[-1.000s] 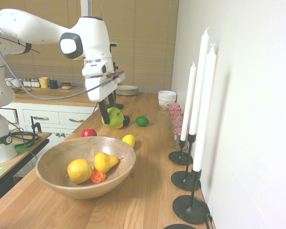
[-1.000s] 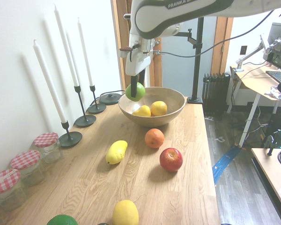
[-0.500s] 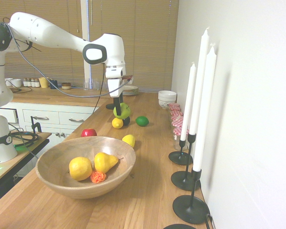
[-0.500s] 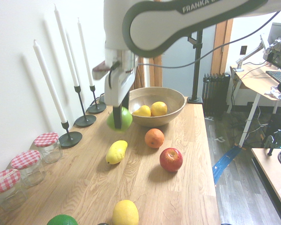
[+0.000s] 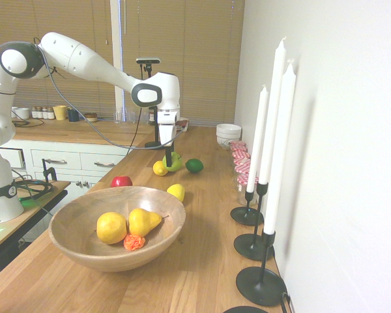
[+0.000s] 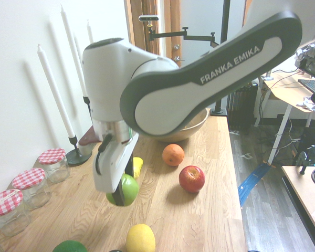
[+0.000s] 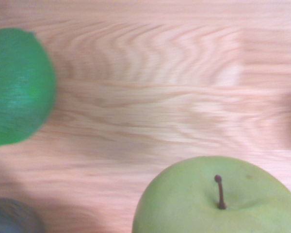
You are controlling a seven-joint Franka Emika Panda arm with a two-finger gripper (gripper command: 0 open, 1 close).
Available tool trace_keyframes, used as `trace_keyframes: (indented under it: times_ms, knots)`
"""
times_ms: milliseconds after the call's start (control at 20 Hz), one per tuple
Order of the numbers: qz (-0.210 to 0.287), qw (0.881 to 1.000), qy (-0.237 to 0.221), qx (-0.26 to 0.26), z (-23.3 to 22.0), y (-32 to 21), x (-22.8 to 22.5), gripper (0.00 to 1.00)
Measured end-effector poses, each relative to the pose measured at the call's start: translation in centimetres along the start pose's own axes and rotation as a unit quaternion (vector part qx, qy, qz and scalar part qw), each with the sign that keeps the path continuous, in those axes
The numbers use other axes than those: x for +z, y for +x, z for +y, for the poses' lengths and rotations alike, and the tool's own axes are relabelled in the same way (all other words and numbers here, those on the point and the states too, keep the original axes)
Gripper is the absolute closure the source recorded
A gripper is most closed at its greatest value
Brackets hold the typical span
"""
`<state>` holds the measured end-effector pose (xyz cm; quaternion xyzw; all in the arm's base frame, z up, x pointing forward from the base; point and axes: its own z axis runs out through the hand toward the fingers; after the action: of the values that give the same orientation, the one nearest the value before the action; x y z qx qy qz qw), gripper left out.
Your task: Take green apple out of the basket
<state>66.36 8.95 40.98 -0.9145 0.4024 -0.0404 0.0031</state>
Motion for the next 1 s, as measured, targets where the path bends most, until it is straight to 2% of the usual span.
trace_keyframes:
  times_ms: [250, 700, 750, 1000]
  knots:
    - [-0.003, 1.0, -0.006, 0.018, -0.9, 0.1, 2.4, 1.0]
    - [-0.005, 0.999, -0.012, 0.037, 0.1, 1.8, 3.4, 1.0]
    - [-0.006, 0.999, -0.013, 0.039, 0.2, 2.0, 3.7, 0.0]
    - [-0.009, 0.999, -0.011, 0.044, 0.3, 2.3, 4.3, 0.0]
